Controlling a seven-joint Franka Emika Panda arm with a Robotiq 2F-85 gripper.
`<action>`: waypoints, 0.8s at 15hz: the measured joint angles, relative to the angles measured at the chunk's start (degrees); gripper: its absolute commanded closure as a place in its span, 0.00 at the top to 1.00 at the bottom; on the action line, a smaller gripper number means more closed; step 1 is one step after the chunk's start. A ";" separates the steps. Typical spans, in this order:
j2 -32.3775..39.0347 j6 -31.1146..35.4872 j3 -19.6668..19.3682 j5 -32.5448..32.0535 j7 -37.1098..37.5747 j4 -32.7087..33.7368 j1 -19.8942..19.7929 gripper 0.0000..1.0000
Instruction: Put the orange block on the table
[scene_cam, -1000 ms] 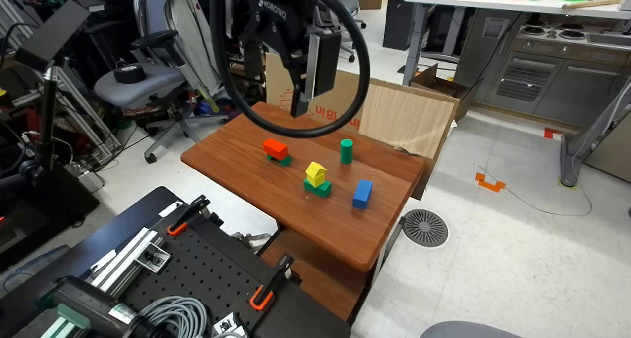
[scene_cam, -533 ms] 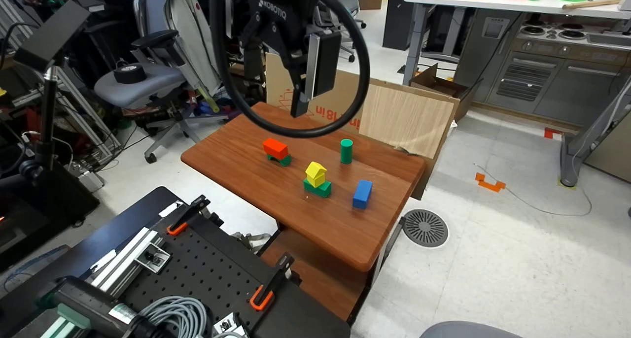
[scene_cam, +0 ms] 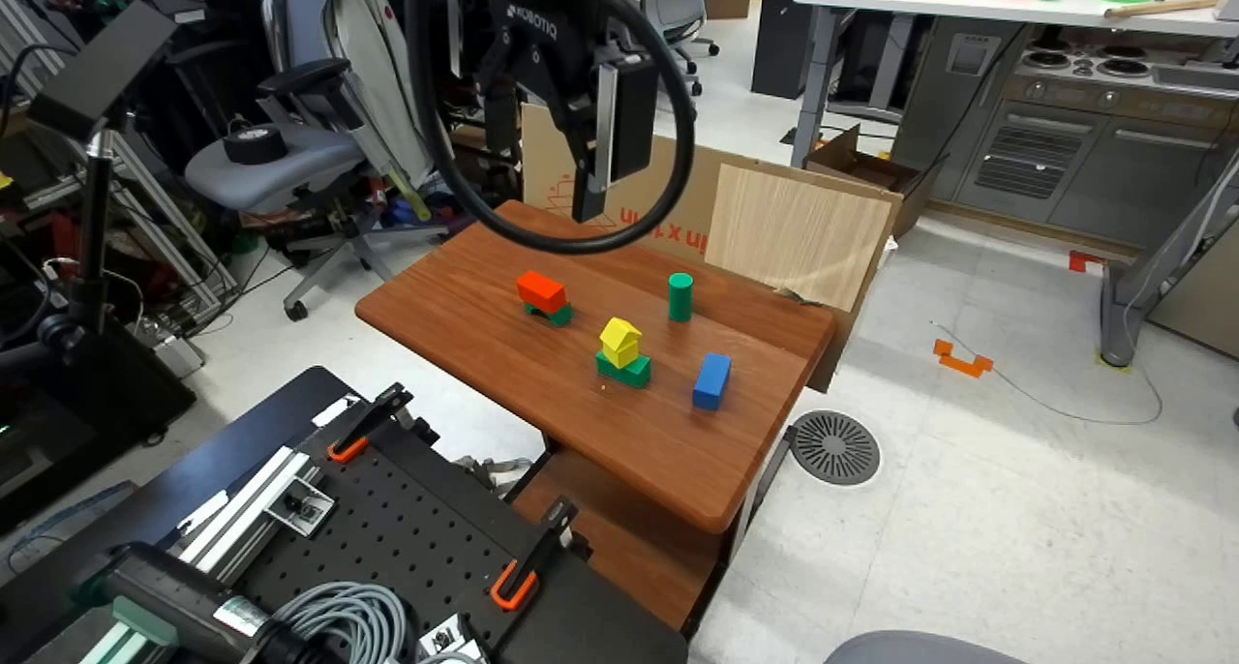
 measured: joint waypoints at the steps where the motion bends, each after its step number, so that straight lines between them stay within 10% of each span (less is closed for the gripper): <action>1: 0.28 1.99 1.12 -0.01 1.06 -0.60 0.02 1.00; 12: 10.63 23.93 12.37 -8.50 7.91 -5.33 2.52 1.00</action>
